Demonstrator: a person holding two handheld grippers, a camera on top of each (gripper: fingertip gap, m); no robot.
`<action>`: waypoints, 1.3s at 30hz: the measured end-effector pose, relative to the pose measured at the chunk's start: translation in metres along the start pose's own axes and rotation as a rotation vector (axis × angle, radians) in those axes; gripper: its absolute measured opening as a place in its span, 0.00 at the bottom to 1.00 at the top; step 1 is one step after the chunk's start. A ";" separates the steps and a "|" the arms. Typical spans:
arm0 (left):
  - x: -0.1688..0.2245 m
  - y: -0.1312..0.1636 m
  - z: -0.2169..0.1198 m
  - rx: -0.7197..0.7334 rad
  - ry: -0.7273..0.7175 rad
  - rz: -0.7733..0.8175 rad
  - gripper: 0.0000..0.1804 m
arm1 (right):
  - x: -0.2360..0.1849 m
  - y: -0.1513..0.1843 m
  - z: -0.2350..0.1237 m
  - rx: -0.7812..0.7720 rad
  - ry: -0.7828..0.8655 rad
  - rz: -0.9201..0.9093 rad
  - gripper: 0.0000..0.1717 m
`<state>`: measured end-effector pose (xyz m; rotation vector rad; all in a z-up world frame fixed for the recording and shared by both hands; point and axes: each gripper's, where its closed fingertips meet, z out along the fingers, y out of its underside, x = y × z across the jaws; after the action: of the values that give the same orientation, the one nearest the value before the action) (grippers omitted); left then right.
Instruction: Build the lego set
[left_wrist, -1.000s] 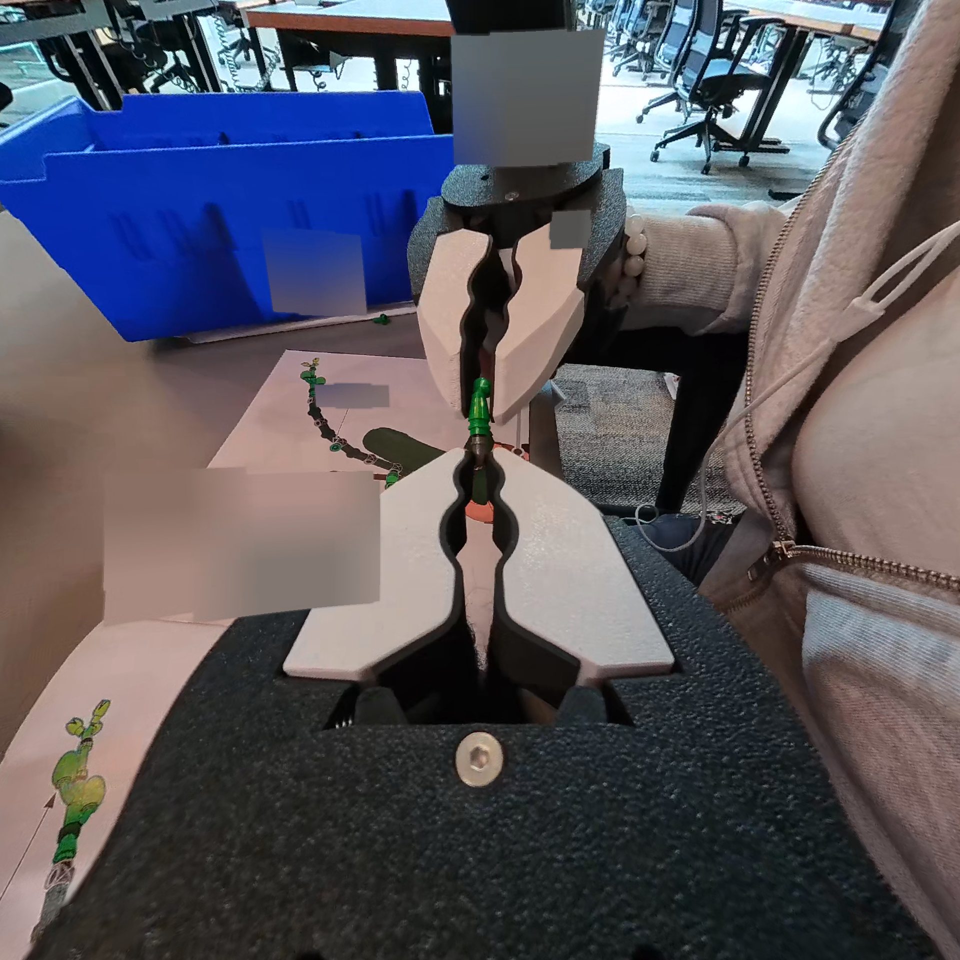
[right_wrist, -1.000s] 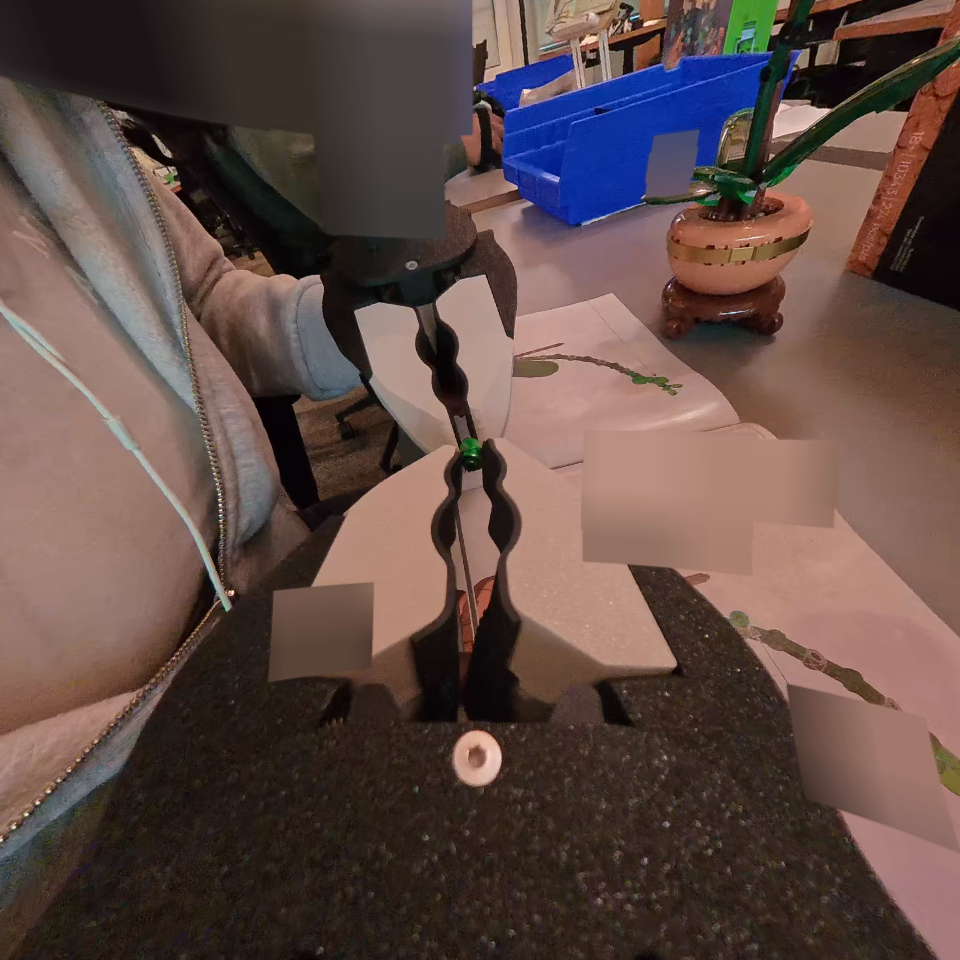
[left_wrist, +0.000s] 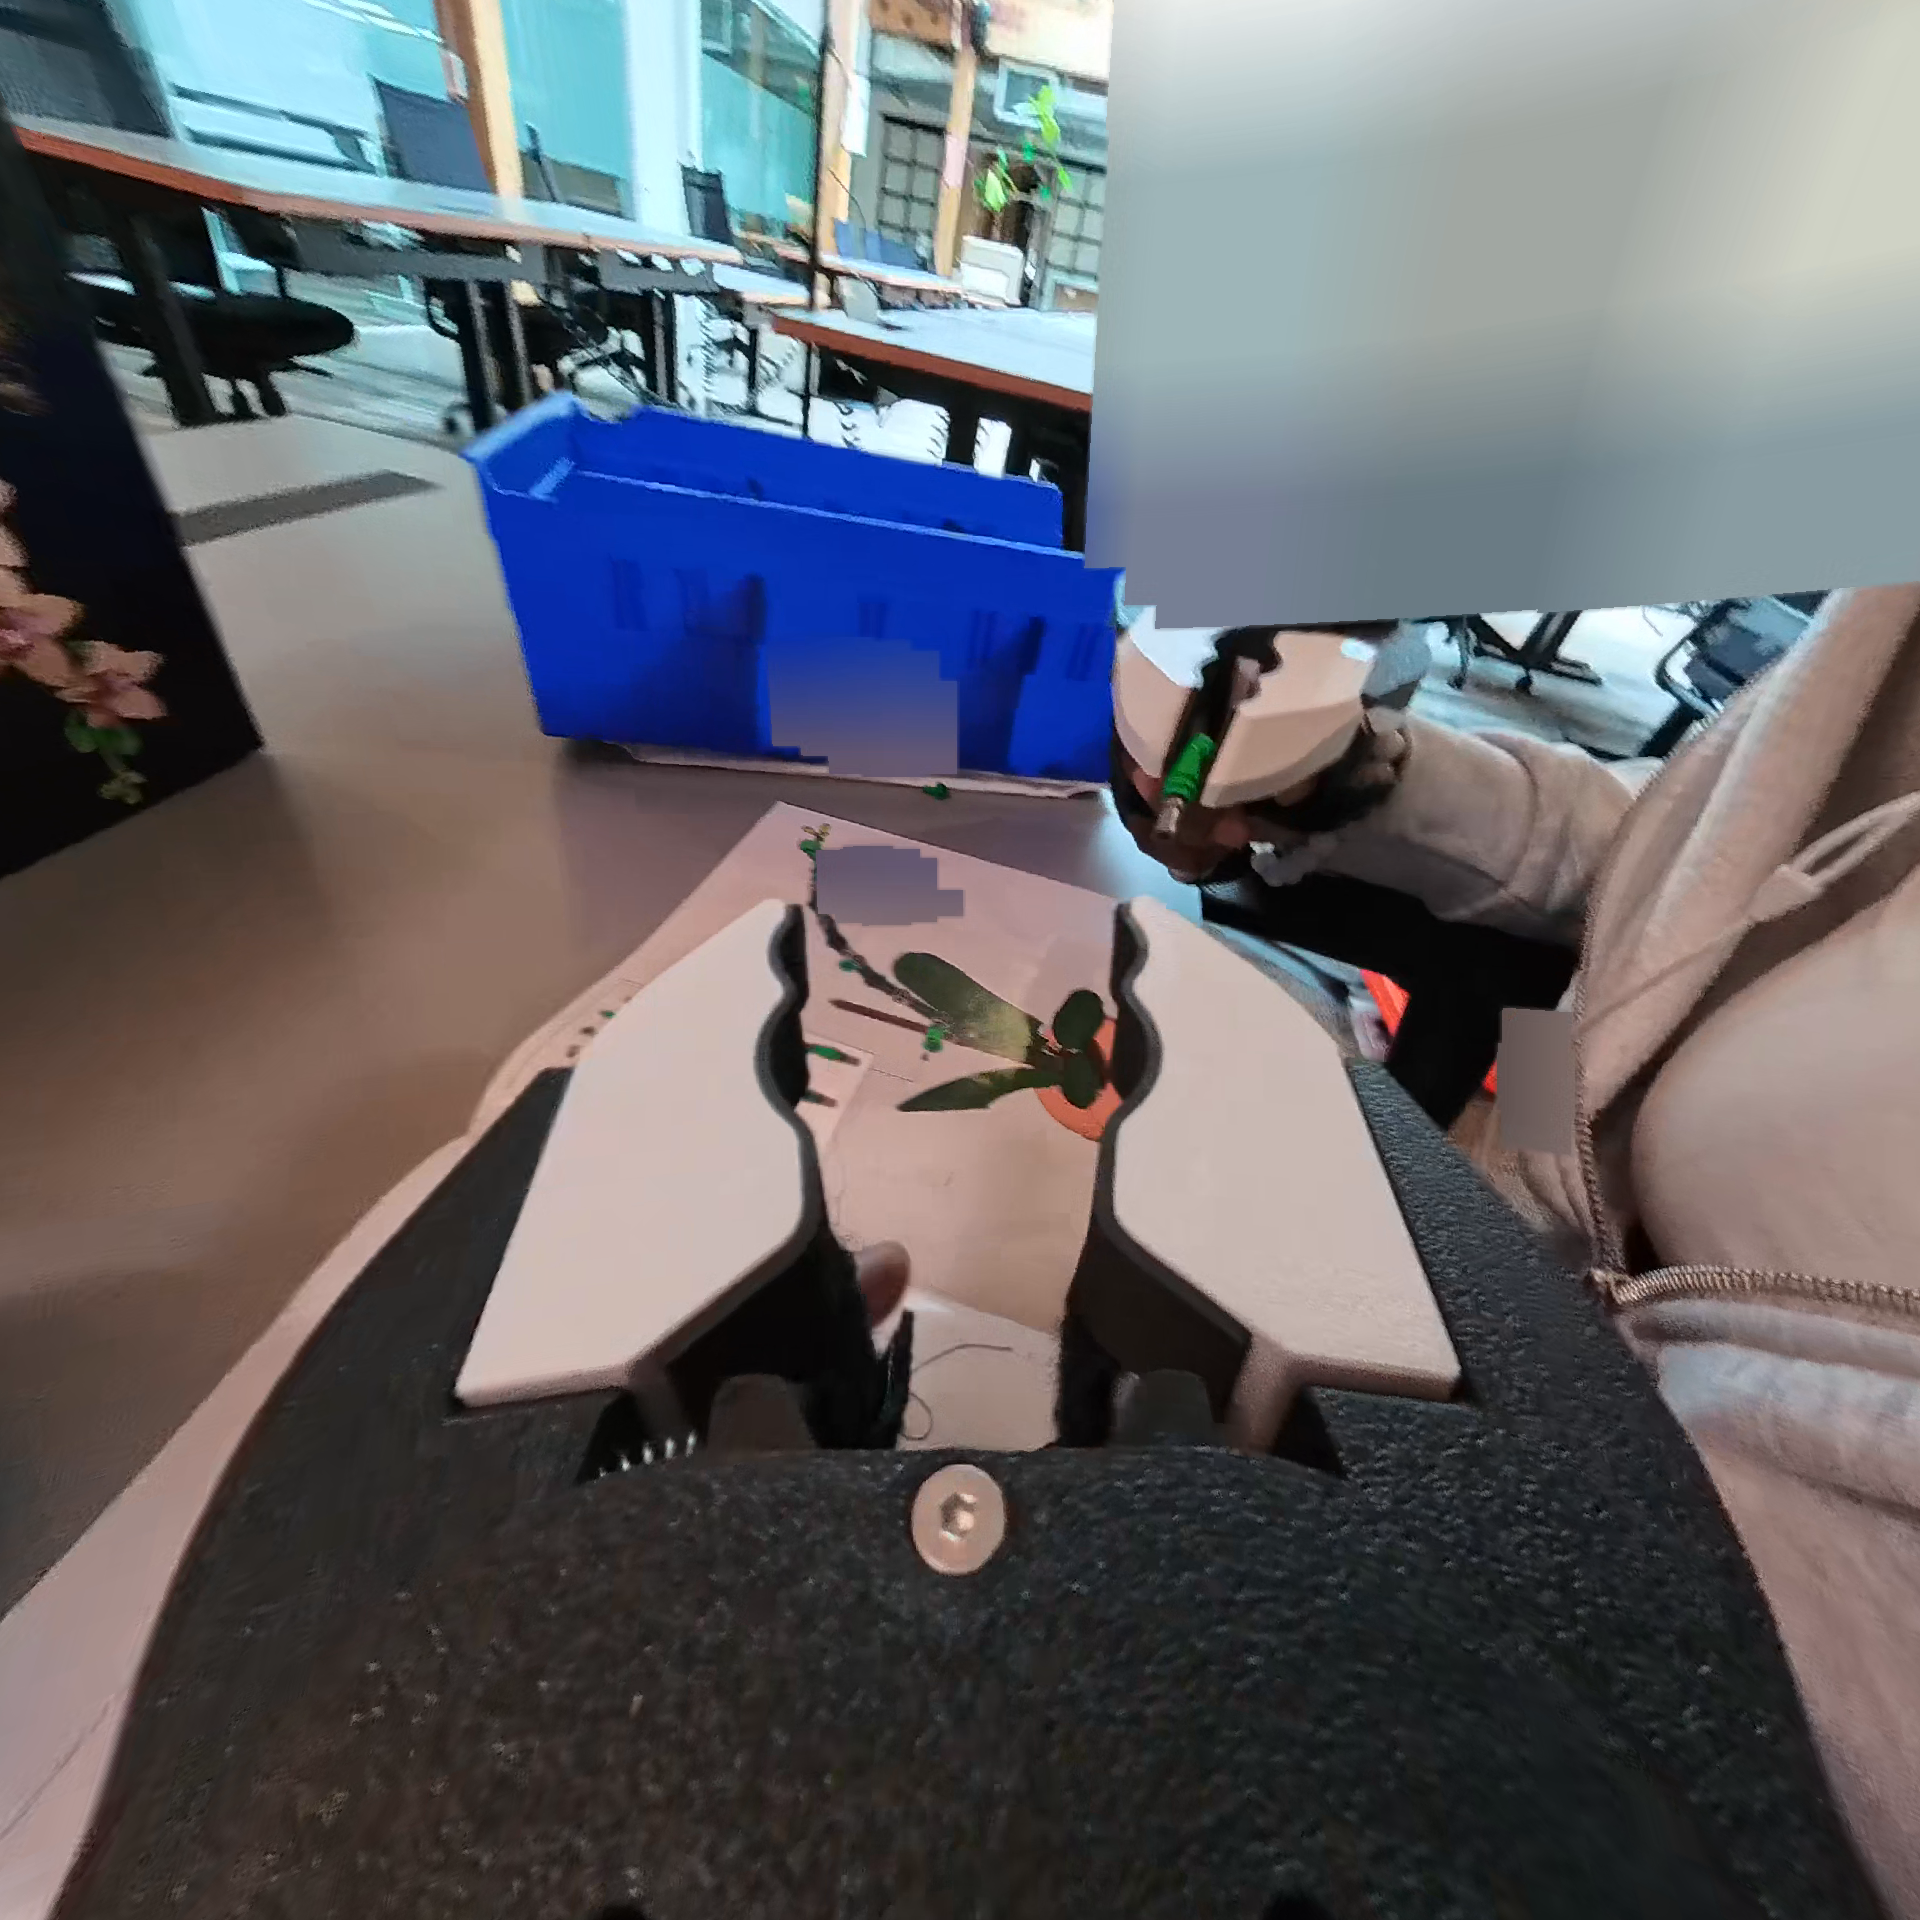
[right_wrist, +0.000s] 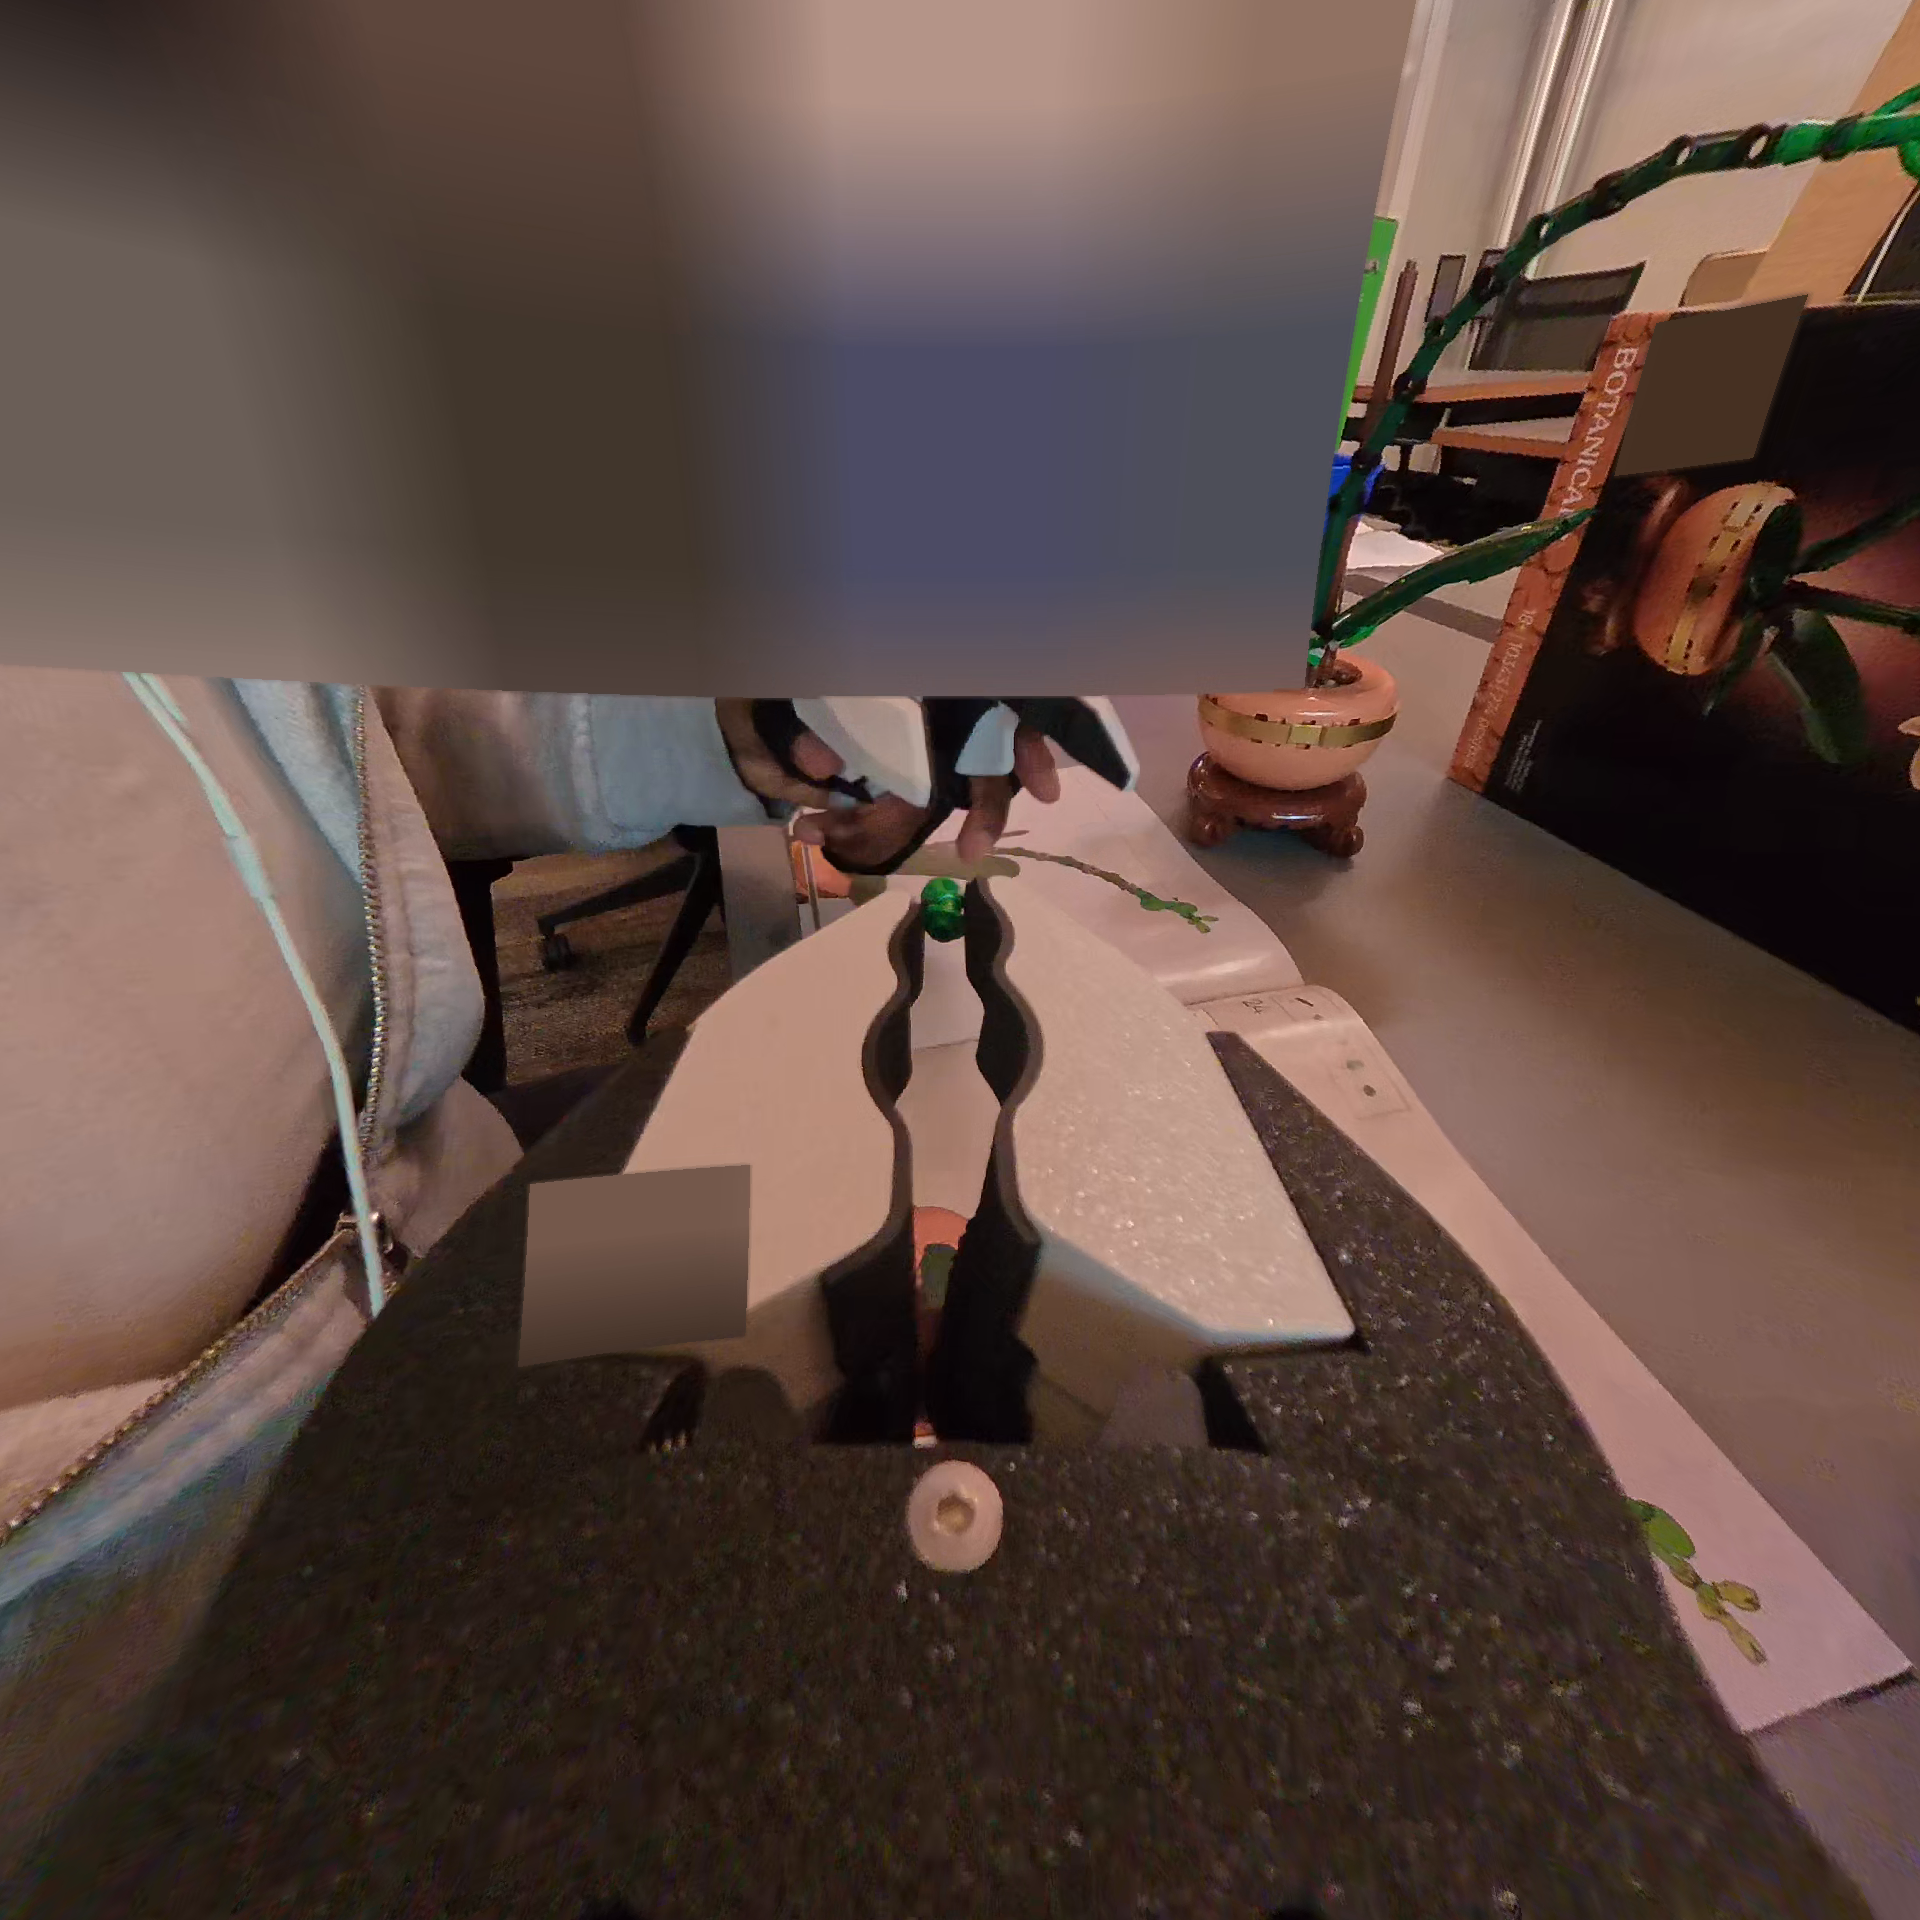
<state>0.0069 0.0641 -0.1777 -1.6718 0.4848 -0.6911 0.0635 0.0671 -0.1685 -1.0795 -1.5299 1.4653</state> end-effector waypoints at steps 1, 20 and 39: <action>-0.005 -0.004 -0.004 0.022 -0.021 0.004 0.34 | 0.001 0.001 0.000 -0.003 0.006 -0.003 0.04; -0.147 -0.059 -0.178 -0.049 -0.618 0.325 0.44 | 0.025 0.014 0.008 -0.062 0.086 0.021 0.04; -0.227 -0.009 -0.142 -1.052 -0.149 0.974 0.35 | 0.019 -0.005 -0.001 -0.046 0.186 -0.054 0.04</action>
<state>-0.2565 0.1106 -0.1924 -2.0548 1.5822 0.5201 0.0575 0.0854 -0.1638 -1.1589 -1.4557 1.2619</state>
